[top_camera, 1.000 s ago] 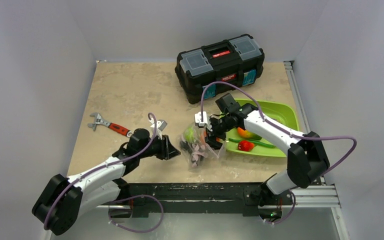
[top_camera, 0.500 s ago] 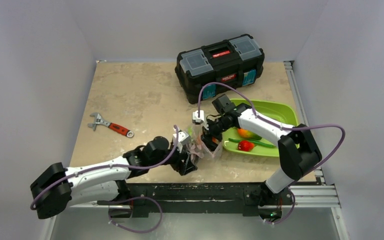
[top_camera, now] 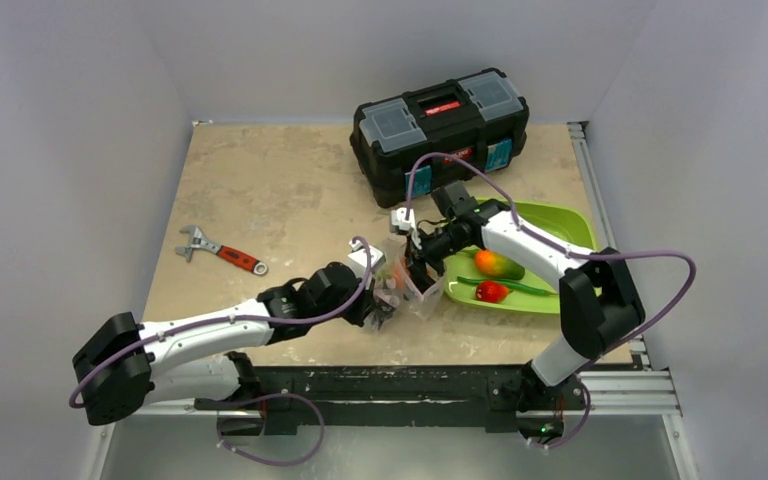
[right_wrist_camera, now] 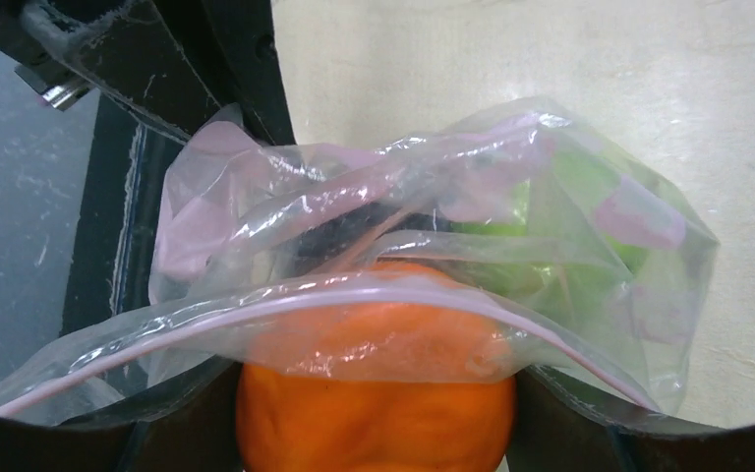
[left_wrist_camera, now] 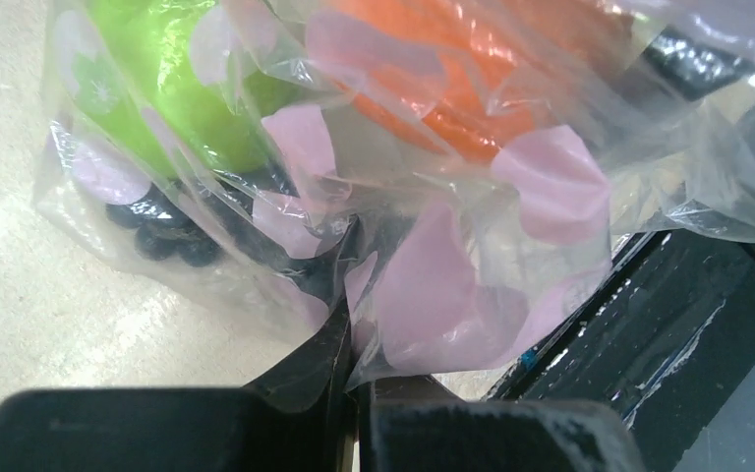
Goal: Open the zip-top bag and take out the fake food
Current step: Pick up the fake fruit from the zipper food storage bag.
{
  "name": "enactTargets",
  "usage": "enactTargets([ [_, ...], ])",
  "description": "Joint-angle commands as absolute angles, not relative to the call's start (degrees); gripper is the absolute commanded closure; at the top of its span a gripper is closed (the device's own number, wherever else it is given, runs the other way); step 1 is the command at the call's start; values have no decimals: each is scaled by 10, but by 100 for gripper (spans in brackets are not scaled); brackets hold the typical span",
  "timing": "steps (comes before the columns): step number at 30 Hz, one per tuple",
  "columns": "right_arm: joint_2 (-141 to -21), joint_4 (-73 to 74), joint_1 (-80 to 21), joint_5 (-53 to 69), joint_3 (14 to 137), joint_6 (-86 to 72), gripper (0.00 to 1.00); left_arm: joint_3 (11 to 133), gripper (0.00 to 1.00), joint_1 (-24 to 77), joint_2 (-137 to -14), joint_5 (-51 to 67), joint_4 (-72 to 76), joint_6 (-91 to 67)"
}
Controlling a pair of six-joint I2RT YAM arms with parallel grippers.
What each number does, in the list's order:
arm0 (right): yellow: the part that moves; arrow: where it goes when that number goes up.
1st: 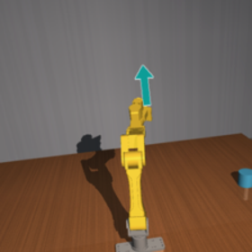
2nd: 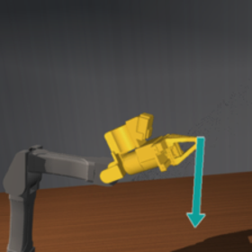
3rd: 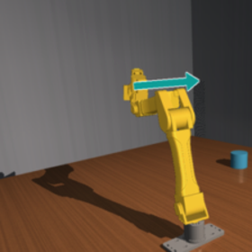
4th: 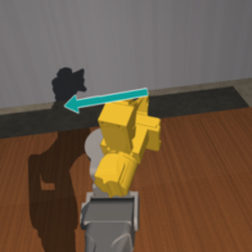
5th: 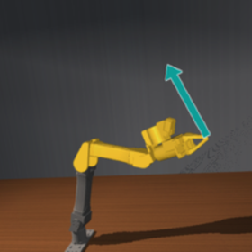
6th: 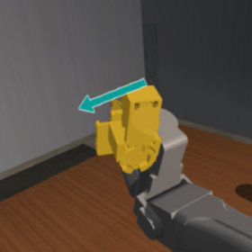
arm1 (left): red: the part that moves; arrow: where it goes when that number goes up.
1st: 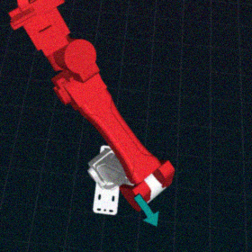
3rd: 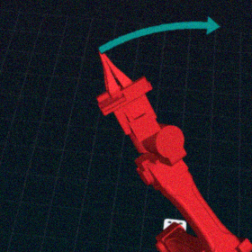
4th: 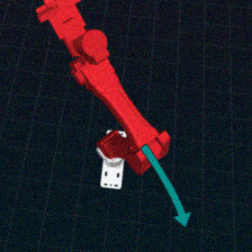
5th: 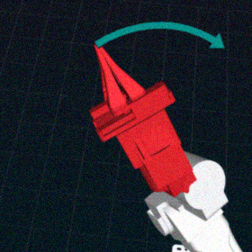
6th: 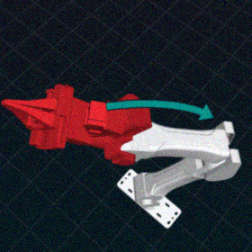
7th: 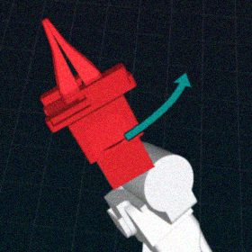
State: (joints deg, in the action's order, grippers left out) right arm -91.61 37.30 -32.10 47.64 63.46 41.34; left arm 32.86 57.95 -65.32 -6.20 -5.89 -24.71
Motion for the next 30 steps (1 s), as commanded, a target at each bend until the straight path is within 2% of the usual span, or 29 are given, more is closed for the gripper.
enactTargets([
  [1, -873, 400, -264, 573, 673, 388, 92, 311, 100, 555, -645, -99, -183, -244],
  [10, -859, 278, -212, 555, 621, 257, 87, 322, 100, 552, -629, -86, -223, -250],
  [16, -911, 266, -221, 659, 605, 213, 86, 323, 100, 549, -622, -47, -201, -249],
  [17, -917, 261, -231, 635, 603, 211, 84, 325, 100, 549, -623, -38, -195, -248],
  [20, -912, 217, -278, 546, 581, 199, 69, 331, 100, 549, -634, -14, -179, -248],
  [25, -903, 179, -300, 482, 578, 198, 60, 329, 100, 549, -644, -9, -174, -249],
  [30, -930, 166, -386, 300, 582, 230, 43, 327, 100, 544, -645, -10, -176, -252],
])
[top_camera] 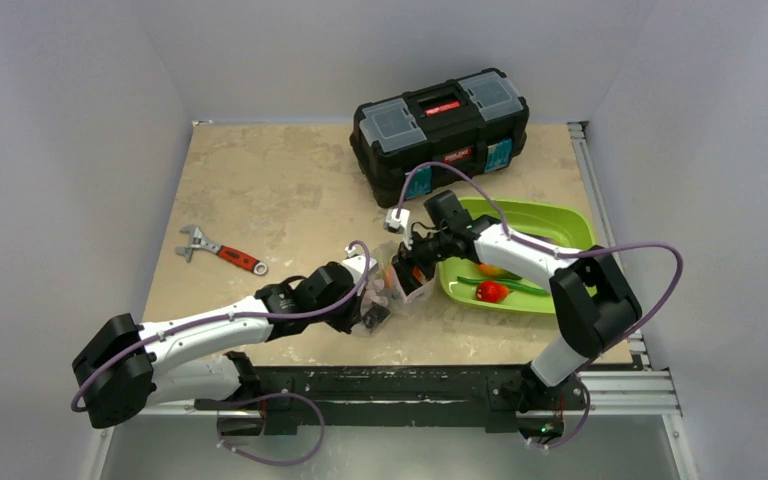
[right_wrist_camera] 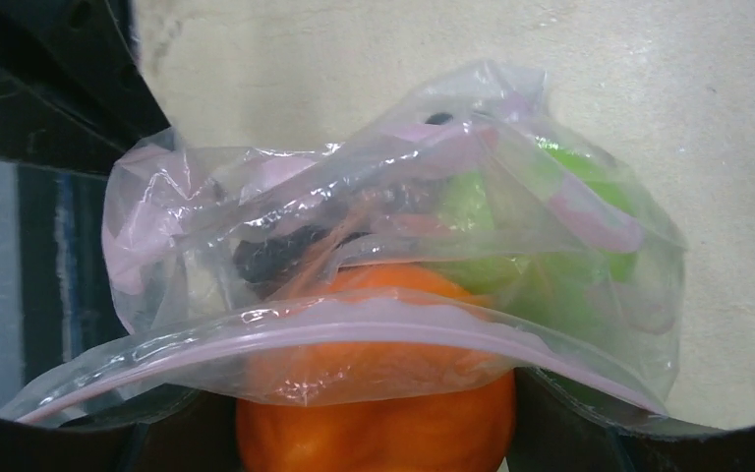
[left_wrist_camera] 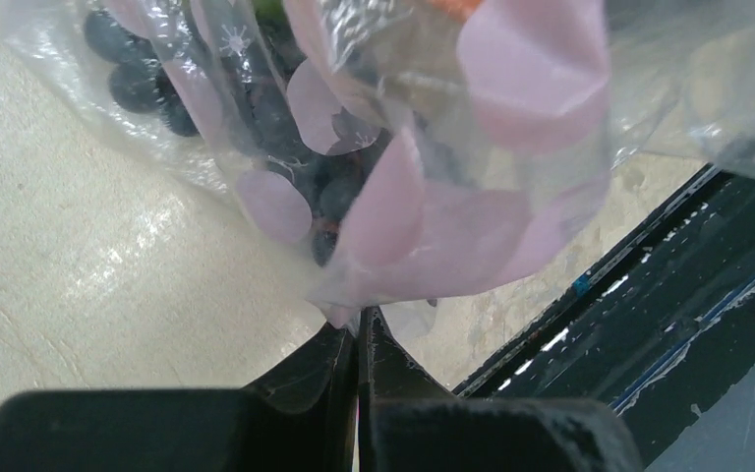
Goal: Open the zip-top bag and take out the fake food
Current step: Pick up the fake fruit from the zipper food storage bag.
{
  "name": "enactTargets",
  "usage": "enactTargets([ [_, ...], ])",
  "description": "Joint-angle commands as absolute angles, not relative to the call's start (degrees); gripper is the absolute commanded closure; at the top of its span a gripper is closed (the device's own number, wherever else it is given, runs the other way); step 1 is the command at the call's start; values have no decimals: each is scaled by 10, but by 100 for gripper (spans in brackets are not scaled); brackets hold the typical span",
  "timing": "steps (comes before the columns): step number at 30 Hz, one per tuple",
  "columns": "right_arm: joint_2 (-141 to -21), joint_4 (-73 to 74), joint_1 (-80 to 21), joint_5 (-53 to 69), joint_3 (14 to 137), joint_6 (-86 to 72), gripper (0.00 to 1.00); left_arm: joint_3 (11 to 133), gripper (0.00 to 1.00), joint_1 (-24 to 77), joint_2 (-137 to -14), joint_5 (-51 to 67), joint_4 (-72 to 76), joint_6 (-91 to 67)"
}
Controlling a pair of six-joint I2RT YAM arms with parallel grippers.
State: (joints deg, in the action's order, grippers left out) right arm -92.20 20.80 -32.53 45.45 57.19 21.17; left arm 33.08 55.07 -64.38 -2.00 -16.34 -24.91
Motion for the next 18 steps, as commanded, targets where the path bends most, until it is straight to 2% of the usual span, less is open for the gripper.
enactTargets([
  [1, -941, 167, -399, 266, 586, 234, 41, 327, 100, 543, -644, -10, -178, -253],
  [3, -966, 171, -407, 230, 596, 234, 38, 325, 100, 543, -642, -13, -181, -257],
  [7, -983, 182, -408, 214, 592, 244, 24, 314, 100, 542, -638, -10, -172, -260],
  [11, -985, 202, -406, 309, 604, 246, 10, 314, 100, 538, -641, -6, -171, -256],
  [15, -979, 221, -403, 376, 617, 248, 7, 311, 100, 536, -636, -5, -175, -255],
  [18, -972, 233, -385, 407, 622, 252, 1, 304, 100, 534, -631, -5, -174, -257],
])
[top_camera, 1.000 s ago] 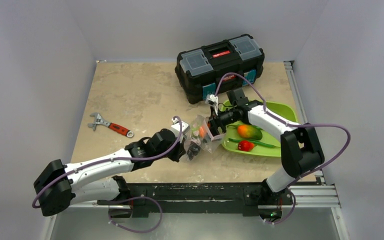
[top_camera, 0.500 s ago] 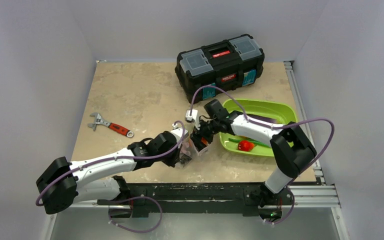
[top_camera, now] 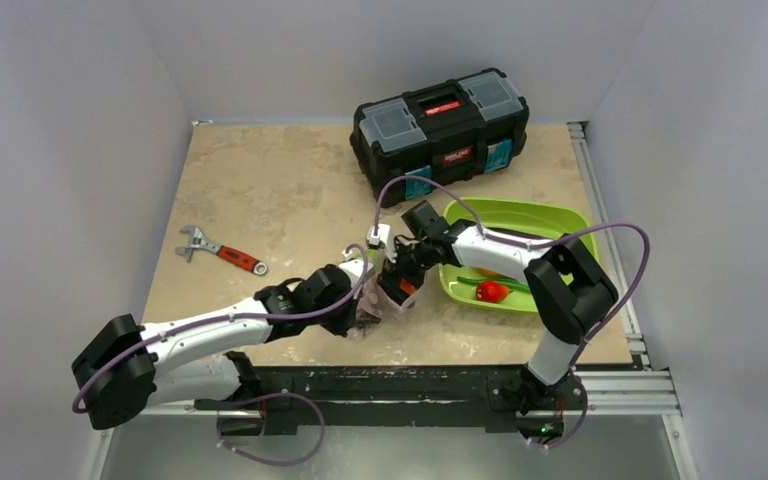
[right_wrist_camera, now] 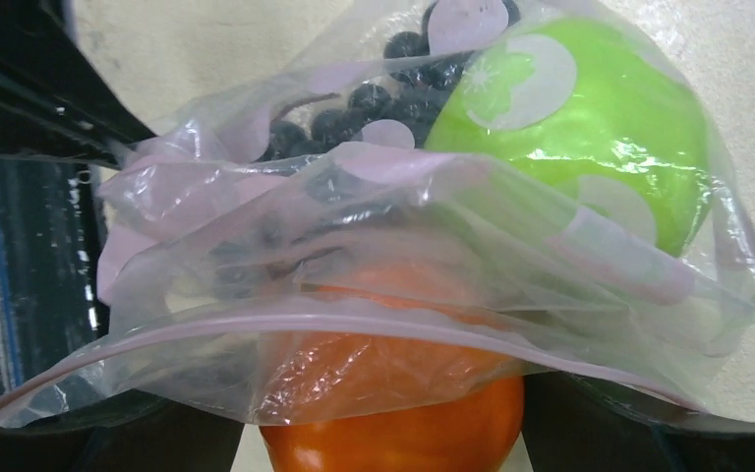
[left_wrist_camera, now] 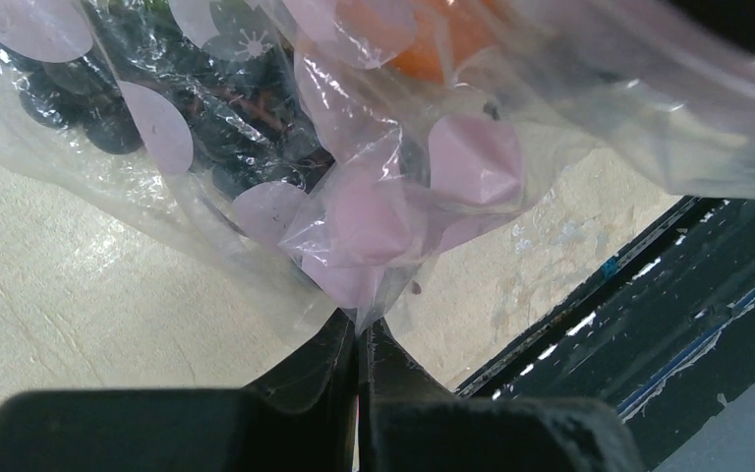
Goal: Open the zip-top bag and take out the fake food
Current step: Pick up the fake fruit from the zipper food storage bag.
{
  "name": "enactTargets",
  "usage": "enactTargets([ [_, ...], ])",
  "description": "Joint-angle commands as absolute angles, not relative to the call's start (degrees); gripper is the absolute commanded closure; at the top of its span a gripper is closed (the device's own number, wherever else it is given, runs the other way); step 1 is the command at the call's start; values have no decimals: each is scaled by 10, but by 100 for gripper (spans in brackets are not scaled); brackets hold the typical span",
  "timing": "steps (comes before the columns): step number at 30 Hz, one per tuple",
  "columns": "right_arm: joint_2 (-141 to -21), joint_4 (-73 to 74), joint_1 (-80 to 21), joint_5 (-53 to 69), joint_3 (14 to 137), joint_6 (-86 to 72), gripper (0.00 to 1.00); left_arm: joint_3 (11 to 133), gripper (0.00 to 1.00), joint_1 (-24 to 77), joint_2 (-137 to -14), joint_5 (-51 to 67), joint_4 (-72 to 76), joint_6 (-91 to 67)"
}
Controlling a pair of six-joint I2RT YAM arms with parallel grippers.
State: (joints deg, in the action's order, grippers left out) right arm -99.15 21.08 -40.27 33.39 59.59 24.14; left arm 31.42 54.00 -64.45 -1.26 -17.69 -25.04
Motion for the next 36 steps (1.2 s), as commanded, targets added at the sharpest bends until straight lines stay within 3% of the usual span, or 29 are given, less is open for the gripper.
enactTargets([
  [1, -966, 234, -374, 421, 623, 251, 1, 303, 100, 533, -629, -5, -174, -258],
  [4, -958, 230, -357, 424, 618, 249, 4, 302, 100, 530, -627, -4, -175, -255],
  [6, -964, 231, -357, 414, 617, 251, 16, 306, 100, 526, -627, -3, -178, -253],
  [8, -975, 238, -356, 415, 623, 252, 39, 310, 100, 525, -627, -3, -181, -251],
  [9, -978, 240, -357, 421, 626, 253, 46, 310, 100, 525, -626, -3, -183, -250],
  [13, -965, 260, -351, 484, 633, 272, 66, 302, 100, 523, -620, -3, -182, -253],
  [17, -942, 301, -329, 570, 641, 310, 80, 299, 100, 518, -614, -3, -181, -252],
  [23, -918, 308, -318, 551, 636, 322, 89, 299, 100, 512, -609, -3, -186, -253],
  [29, -902, 342, -306, 603, 642, 350, 92, 295, 100, 506, -601, -5, -190, -260],
  [36, -875, 318, -270, 558, 633, 319, 96, 294, 100, 496, -588, -26, -216, -275],
])
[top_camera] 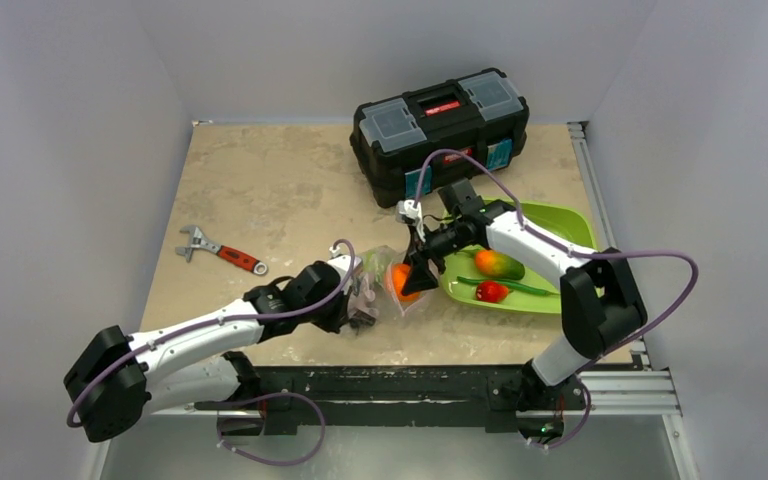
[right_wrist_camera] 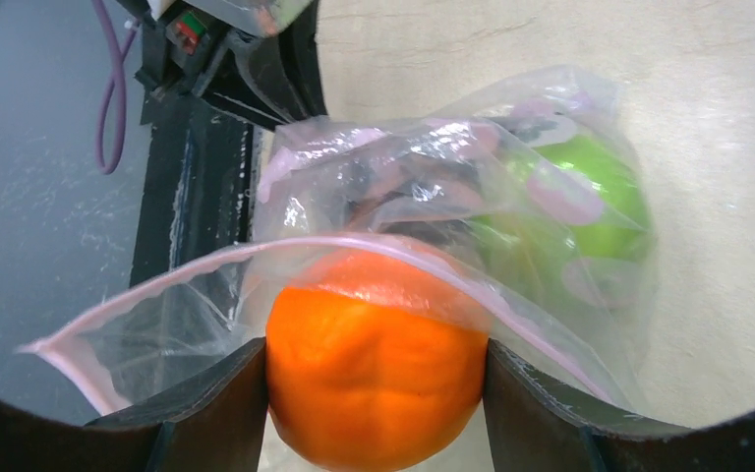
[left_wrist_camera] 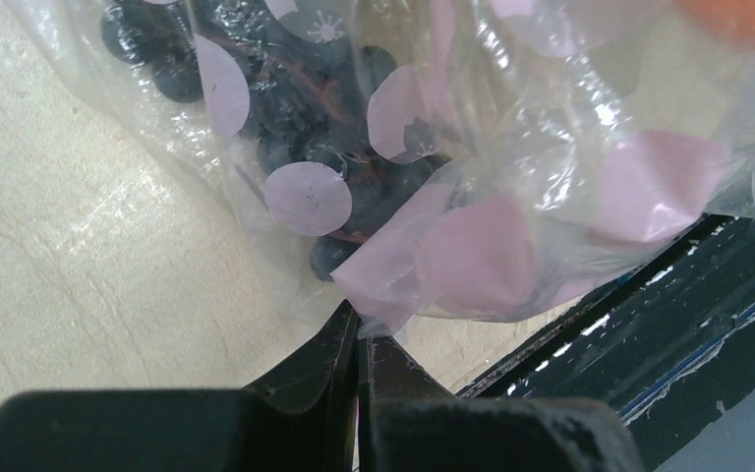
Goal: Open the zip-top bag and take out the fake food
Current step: Pick up the fake fruit from the zipper food storage bag, then place the fake fruit in the bin.
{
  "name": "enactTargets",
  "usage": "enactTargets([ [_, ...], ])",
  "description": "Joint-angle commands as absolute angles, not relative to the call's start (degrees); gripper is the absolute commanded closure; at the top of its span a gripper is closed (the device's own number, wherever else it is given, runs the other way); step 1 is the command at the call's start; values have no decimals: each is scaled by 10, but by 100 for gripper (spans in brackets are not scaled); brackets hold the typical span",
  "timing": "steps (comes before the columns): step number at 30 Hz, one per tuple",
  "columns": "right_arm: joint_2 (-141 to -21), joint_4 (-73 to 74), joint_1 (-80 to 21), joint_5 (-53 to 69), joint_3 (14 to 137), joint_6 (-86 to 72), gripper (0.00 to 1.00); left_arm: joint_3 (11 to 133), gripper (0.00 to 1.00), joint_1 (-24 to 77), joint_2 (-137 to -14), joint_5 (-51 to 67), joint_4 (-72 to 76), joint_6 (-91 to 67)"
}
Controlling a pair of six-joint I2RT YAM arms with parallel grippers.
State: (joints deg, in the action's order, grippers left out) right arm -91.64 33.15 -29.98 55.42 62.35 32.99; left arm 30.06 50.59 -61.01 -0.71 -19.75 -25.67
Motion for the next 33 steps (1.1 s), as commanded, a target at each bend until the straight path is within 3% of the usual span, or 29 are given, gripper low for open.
enactTargets([
  [1, -868, 320, -262, 570, 630, 322, 96, 290, 100, 492, -584, -28, -216, -279],
  [14, -834, 386, -220, 657, 651, 395, 96, 280, 100, 474, -586, -16, -205, -286],
  [25, -741, 337, -140, 529, 610, 382, 95, 283, 100, 474, -573, -3, -191, -287],
  [33, -741, 238, -89, 370, 573, 297, 91, 274, 100, 474, -550, -3, -174, -292],
])
